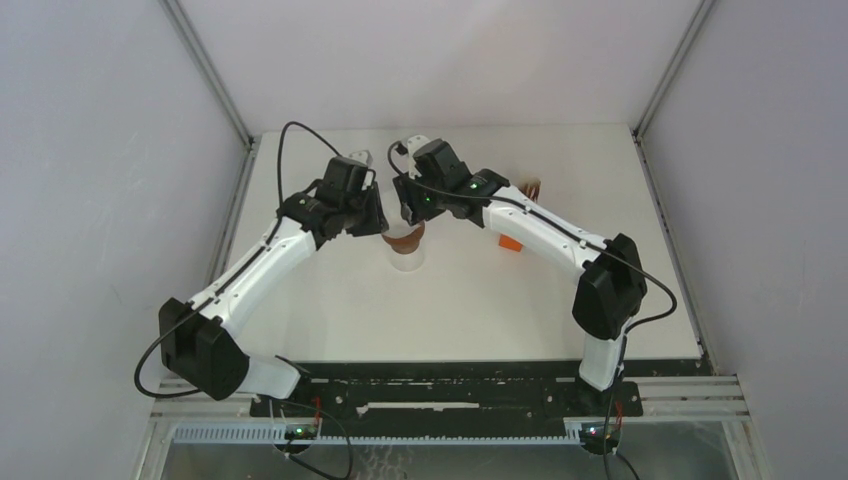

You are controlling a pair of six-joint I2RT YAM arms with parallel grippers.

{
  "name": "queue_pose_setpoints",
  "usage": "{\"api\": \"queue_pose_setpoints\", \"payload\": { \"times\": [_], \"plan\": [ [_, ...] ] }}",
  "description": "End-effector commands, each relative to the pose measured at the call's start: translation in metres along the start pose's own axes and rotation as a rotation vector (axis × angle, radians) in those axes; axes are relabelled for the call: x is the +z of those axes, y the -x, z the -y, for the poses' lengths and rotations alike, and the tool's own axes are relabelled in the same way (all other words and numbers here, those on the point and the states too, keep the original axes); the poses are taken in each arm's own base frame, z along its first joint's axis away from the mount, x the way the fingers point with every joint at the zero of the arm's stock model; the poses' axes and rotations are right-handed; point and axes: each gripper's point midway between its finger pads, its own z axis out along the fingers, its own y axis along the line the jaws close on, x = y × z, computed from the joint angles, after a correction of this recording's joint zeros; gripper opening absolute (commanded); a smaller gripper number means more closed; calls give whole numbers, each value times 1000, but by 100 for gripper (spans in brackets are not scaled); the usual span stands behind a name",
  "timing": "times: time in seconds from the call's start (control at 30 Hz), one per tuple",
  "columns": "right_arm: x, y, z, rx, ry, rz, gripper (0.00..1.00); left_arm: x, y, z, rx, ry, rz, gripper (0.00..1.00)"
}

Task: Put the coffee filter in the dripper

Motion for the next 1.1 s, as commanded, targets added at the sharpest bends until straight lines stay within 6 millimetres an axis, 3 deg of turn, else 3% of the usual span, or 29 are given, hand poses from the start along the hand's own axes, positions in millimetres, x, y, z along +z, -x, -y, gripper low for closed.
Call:
{"api": "queue_pose_setpoints", "payload": {
  "times": [0.0, 0.3, 0.57, 1.07],
  "plan": [
    [-32, 39, -7, 15, 34, 140, 59, -18, 36, 16, 14, -53, 104, 31],
    [-37, 44, -4, 24, 33, 164, 61, -26, 49, 20, 14, -58, 140, 37],
    [-27, 37, -1, 27, 31, 137, 61, -21, 43, 16, 22, -38, 113, 36],
    [16, 8, 13, 48, 8, 17, 61, -9, 27, 12, 19, -34, 65, 34]
  ]
}}
